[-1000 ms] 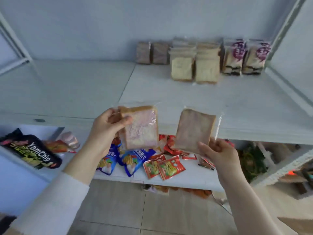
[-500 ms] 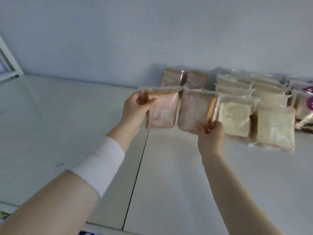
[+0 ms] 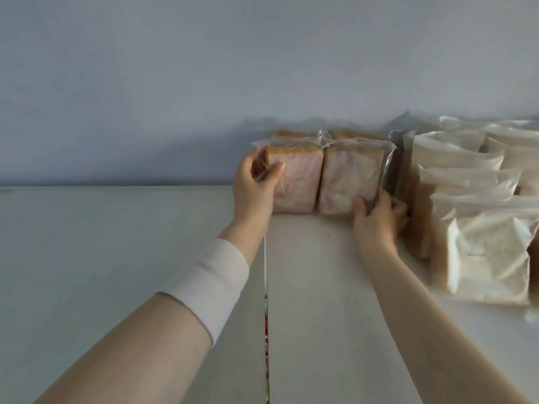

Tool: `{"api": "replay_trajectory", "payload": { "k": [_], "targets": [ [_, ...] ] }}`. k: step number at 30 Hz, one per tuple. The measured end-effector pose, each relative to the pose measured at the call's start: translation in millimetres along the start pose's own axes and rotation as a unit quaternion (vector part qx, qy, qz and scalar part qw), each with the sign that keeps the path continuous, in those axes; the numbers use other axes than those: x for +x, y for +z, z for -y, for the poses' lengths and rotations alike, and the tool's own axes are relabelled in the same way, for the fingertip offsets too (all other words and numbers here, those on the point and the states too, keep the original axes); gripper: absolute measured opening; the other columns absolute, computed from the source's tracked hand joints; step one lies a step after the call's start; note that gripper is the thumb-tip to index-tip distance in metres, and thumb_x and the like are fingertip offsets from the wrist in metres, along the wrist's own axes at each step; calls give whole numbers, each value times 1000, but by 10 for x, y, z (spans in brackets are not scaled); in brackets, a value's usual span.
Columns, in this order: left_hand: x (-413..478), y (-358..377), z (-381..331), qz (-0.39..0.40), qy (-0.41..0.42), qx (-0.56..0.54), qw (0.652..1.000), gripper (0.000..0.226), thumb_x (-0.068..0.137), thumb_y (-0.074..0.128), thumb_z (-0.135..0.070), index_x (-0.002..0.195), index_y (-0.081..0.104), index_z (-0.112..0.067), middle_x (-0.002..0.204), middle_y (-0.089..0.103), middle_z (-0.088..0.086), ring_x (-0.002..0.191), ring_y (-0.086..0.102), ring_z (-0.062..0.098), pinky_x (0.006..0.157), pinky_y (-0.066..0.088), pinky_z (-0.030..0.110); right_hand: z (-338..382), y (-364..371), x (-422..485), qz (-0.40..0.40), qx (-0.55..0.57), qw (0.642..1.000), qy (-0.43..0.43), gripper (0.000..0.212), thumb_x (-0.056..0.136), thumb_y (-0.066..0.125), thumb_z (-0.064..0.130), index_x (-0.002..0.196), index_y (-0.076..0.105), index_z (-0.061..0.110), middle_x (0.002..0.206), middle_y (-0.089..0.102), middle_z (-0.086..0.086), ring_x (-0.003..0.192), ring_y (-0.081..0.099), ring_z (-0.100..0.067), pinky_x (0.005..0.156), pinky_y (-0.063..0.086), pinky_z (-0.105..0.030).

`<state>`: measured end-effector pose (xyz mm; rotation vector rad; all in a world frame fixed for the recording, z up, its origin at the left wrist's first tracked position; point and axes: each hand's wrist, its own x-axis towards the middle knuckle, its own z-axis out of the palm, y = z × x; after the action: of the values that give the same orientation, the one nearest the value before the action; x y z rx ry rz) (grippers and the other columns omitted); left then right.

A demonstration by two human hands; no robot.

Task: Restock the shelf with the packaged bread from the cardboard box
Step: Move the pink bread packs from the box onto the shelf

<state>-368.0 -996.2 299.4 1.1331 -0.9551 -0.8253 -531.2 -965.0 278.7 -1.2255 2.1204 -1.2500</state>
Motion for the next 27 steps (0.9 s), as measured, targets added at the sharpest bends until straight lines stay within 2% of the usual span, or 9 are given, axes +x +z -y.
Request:
{"api": "replay_trajectory", "payload": {
  "k": [4, 7, 10, 12, 15, 18, 21, 23, 27],
  "targets": [
    [2, 31, 7, 18, -5, 1, 1000, 39, 82, 66, -7, 118, 54, -18, 97, 58, -7, 84, 55, 3, 81, 48, 16, 112, 35, 48, -30, 35, 999, 18, 52, 89, 58, 17, 135, 37, 7, 136, 45, -16, 129, 38, -31, 112, 26, -39],
    [19, 1, -84, 36, -42, 30, 998, 52, 85, 63, -11, 133, 41, -8, 115, 56, 4, 93, 54, 7, 75, 45, 11, 172, -25, -64, -11, 30, 999, 3, 67, 90, 54, 13, 146, 16, 10, 149, 33, -13, 137, 31, -26, 115, 23, -39],
    [-60, -144, -253, 52, -38, 106, 992, 69, 86, 64, -18, 141, 25, -2, 137, 43, 13, 120, 47, 17, 98, 40, 22, 193, -207, -350, 18, -63, 996, -65, 75, 90, 54, 13, 148, 6, 10, 152, 21, -14, 141, 20, -27, 113, 16, -32],
    [-256, -287, -414, 42, 69, 242, 967, 70, 84, 65, -22, 139, 29, 1, 140, 40, 17, 131, 39, 25, 109, 29, 31, 187, -408, -603, 44, -118, 985, -120, 73, 89, 56, 17, 147, 13, 12, 149, 24, -12, 137, 23, -27, 110, 20, -31],
    [-790, -333, -705, 147, 263, 410, 861, 56, 79, 70, -16, 127, 46, -1, 126, 51, 20, 121, 45, 35, 101, 33, 38, 115, -837, -978, 74, -169, 961, -205, 70, 87, 61, 21, 145, 22, 15, 142, 32, -9, 131, 31, -25, 107, 28, -31],
    [-1497, -100, -939, 310, 357, 516, 714, 54, 80, 68, -21, 128, 47, -7, 125, 51, 15, 120, 45, 33, 99, 35, 40, -91, -1447, -1269, 80, -231, 938, -247, 71, 84, 65, 24, 143, 26, 14, 138, 36, -10, 129, 34, -26, 106, 30, -35],
    [-2308, 331, -1114, 359, 424, 570, 605, 53, 86, 59, -29, 132, 39, -14, 130, 44, 9, 123, 40, 27, 101, 31, 37, -467, -2251, -1499, 39, -296, 924, -240, 66, 82, 67, 23, 138, 34, 13, 139, 35, -11, 127, 34, -30, 101, 33, -38],
    [-2890, 701, -1217, 373, 444, 585, 567, 49, 87, 56, -29, 131, 38, -16, 129, 44, 9, 120, 41, 28, 99, 32, 38, -820, -2869, -1646, 15, -339, 917, -208, 64, 82, 66, 21, 137, 34, 14, 139, 33, -11, 127, 32, -31, 97, 34, -39],
    [-4195, 1567, -1354, 449, 450, 563, 528, 47, 85, 58, -29, 127, 40, -16, 126, 45, 10, 118, 42, 29, 94, 35, 38, -1733, -4205, -2046, -25, -401, 912, -78, 61, 83, 61, 19, 137, 33, 15, 140, 30, -11, 128, 28, -32, 97, 35, -43]
  ]
}}
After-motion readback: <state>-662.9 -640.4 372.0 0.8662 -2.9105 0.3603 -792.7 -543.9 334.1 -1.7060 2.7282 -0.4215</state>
